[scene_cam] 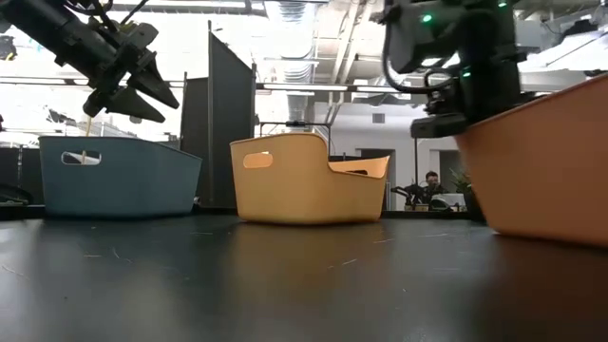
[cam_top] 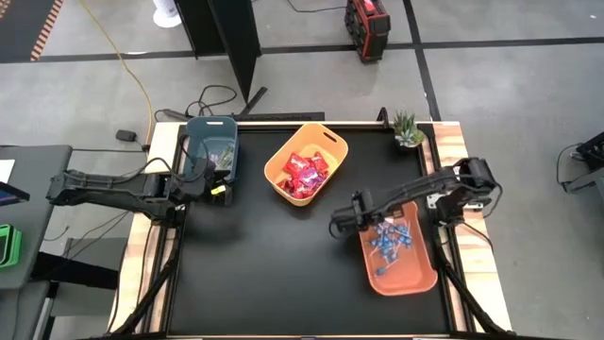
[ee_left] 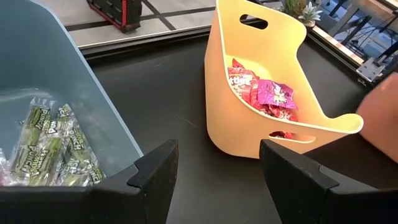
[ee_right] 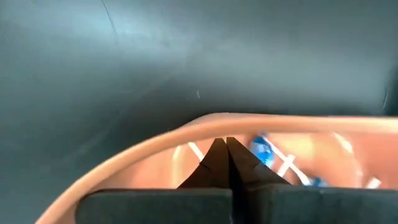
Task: Sort candy
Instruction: Move the orange bin to the right side of the yellow bin
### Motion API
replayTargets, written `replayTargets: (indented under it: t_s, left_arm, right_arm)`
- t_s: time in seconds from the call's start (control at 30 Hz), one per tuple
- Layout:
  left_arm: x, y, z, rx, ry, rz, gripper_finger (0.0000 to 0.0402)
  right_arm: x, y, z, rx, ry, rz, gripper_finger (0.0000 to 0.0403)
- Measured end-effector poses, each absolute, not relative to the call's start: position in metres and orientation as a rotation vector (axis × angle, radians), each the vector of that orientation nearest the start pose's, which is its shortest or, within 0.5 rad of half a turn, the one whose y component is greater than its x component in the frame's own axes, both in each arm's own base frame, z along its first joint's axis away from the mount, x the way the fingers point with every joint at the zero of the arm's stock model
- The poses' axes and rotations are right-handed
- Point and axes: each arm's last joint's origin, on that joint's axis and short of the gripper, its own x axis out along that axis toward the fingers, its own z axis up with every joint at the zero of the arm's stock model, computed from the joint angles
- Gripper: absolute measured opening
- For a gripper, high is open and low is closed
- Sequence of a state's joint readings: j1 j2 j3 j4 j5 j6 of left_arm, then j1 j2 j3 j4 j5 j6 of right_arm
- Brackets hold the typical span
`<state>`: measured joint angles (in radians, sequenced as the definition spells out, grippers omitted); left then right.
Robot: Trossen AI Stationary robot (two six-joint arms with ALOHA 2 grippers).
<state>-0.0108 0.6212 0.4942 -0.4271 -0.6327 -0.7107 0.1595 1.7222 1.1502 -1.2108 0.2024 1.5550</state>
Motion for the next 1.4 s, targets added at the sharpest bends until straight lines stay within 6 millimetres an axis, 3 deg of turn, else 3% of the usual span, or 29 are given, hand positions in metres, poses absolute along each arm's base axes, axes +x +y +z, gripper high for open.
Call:
replayTargets:
  t_s: [0.57, 1.0, 1.4]
  left_arm:
    - [0.134, 0.016, 0.238, -0.513, 0.286, 0.763, 0.0219]
    - [0.134, 0.015, 0.238, -0.515, 0.288, 0.757, 0.0219]
    - [0.134, 0.016, 0.238, -0.515, 0.289, 0.757, 0.0219]
  right_arm:
    - [0.298, -0.059, 0.211, 0.728, 1.151, -1.237, 0.0000]
    - [0.296, -0.132, 0.213, 0.788, 0.977, -1.248, 0.0000]
    - [0.291, -0.185, 0.219, 0.855, 0.742, -1.266, 0.0000]
